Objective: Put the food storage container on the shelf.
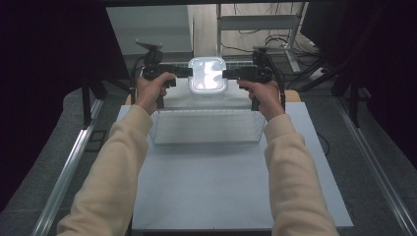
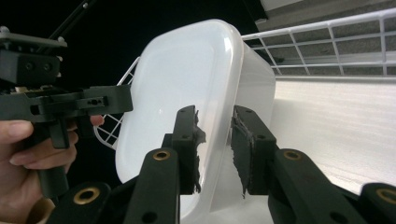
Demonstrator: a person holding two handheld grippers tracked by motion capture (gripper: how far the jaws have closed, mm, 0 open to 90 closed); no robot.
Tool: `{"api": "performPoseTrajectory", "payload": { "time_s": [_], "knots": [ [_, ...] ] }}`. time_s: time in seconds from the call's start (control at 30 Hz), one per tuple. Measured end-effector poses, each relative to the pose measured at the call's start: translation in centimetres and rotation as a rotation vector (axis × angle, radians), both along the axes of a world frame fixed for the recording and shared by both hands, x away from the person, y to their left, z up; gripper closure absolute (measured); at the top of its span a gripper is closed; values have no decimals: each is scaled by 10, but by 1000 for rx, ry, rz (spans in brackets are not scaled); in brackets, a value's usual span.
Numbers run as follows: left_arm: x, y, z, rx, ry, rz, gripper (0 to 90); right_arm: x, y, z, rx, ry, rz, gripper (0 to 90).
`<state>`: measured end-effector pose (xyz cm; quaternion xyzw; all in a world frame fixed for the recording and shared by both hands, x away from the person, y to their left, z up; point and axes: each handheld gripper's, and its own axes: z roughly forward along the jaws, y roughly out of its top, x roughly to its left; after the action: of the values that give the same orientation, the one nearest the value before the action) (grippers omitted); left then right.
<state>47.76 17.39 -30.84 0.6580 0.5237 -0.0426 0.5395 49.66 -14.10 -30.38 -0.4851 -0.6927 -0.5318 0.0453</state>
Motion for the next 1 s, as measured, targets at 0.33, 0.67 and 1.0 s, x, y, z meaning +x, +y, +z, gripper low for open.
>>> {"api": "performPoseTrajectory", "payload": {
  "time_s": [0.33, 0.67, 1.0],
  "knots": [
    [6, -2, -9, -32, 15, 16, 662, 2, -1, -4, 20, 26, -22, 697],
    [6, -6, -14, -9, -1, 18, 636, 2, -4, -8, 21, 29, -21, 667],
    [-29, -12, 8, 134, -189, 24, 304, -32, -5, 10, -84, -221, -33, 336]
  ]
}}
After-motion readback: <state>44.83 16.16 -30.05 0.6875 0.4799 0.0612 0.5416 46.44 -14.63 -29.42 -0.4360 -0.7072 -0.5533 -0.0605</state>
